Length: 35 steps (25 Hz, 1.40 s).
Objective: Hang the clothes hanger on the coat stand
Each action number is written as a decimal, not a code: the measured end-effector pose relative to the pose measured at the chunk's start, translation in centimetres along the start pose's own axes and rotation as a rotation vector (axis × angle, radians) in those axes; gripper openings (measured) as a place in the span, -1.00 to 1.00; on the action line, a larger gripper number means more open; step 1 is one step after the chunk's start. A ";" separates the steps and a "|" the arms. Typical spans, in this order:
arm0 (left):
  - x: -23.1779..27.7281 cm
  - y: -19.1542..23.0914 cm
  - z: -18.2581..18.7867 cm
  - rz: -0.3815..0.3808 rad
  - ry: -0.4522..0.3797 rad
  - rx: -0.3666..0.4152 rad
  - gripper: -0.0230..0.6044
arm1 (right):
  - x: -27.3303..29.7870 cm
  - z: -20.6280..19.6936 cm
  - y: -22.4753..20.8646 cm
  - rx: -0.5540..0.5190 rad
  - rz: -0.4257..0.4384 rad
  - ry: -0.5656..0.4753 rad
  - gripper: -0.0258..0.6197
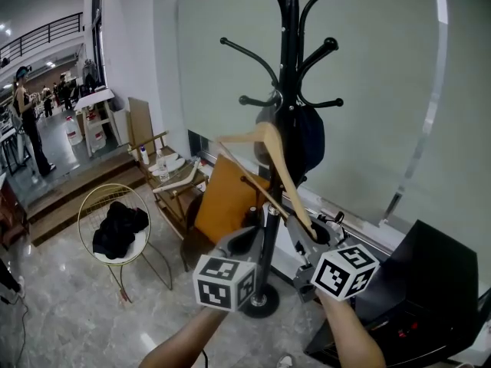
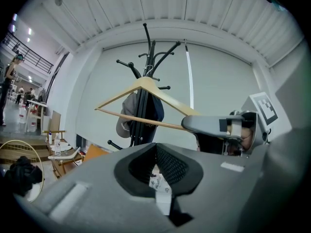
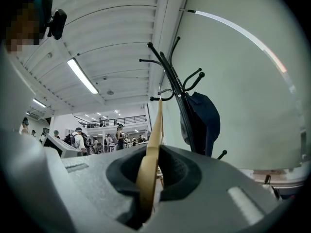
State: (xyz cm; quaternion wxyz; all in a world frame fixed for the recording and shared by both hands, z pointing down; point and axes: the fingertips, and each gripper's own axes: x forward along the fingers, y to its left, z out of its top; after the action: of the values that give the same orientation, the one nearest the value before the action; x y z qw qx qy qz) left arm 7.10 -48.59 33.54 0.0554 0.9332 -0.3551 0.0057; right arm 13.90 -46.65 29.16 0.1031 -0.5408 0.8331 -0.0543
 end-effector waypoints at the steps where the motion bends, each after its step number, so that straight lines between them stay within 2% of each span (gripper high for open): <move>1: 0.1 0.1 0.0 0.004 -0.001 -0.001 -0.91 | 0.3 -0.1 -0.3 -0.002 -0.001 0.007 -0.79; 21: 1.9 1.2 0.6 0.064 -0.018 -0.006 -0.91 | 3.6 -0.8 -3.7 -0.021 0.011 0.066 -0.79; 35: 2.8 1.5 0.4 0.064 -0.010 -0.003 -0.91 | 4.2 -2.3 -5.0 -0.064 -0.017 0.086 -0.79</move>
State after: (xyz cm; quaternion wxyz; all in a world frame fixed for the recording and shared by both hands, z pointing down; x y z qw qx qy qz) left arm 8.22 -51.59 33.43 0.0549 0.9212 -0.3852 0.0021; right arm 16.18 -52.53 31.89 0.0494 -0.5479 0.8335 -0.0514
